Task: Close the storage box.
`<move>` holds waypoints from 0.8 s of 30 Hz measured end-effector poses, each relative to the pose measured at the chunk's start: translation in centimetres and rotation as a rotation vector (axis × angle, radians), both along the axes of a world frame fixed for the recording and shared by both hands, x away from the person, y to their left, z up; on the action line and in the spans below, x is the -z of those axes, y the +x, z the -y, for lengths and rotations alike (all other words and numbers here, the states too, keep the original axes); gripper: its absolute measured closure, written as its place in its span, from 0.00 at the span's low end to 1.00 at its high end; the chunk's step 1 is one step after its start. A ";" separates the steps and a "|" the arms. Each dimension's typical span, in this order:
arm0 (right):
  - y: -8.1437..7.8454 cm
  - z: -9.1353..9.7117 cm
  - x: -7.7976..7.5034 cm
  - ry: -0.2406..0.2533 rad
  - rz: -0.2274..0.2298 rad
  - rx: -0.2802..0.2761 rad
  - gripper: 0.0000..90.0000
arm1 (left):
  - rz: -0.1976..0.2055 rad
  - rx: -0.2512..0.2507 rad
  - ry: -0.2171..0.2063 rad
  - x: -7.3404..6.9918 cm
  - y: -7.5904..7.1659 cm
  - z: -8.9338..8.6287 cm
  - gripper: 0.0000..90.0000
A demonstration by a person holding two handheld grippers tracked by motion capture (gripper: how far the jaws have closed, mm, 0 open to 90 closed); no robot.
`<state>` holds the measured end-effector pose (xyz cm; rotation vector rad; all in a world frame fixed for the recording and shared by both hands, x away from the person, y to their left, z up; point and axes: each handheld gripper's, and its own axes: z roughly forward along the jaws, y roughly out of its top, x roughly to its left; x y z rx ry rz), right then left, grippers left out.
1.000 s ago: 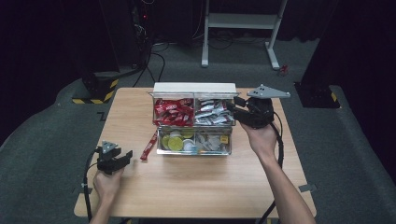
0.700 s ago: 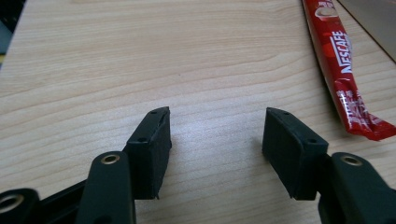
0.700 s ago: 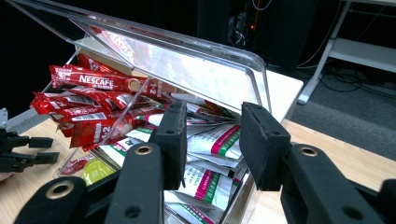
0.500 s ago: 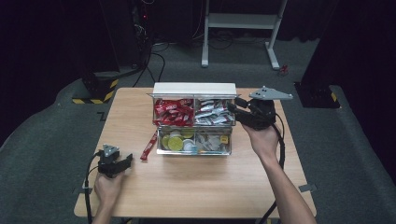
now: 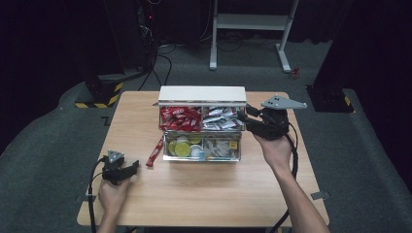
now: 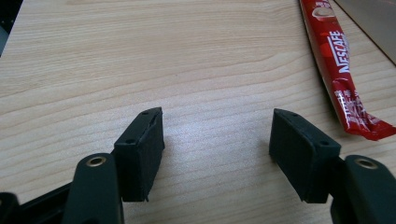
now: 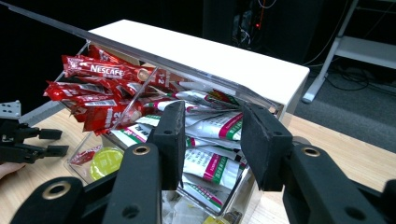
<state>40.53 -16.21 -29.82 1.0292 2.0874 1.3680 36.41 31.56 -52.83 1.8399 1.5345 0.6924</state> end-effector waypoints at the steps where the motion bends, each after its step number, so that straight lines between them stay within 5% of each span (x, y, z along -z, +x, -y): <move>1: 0.0 0.1 0.0 -0.001 0.006 -0.004 0.67 | 0.000 0.000 0.001 0.0 0.0 0.0 0.40; 24: -0.4 0.8 1.8 -0.001 -0.025 -0.003 0.65 | 0.000 0.003 0.001 0.0 0.0 0.0 0.39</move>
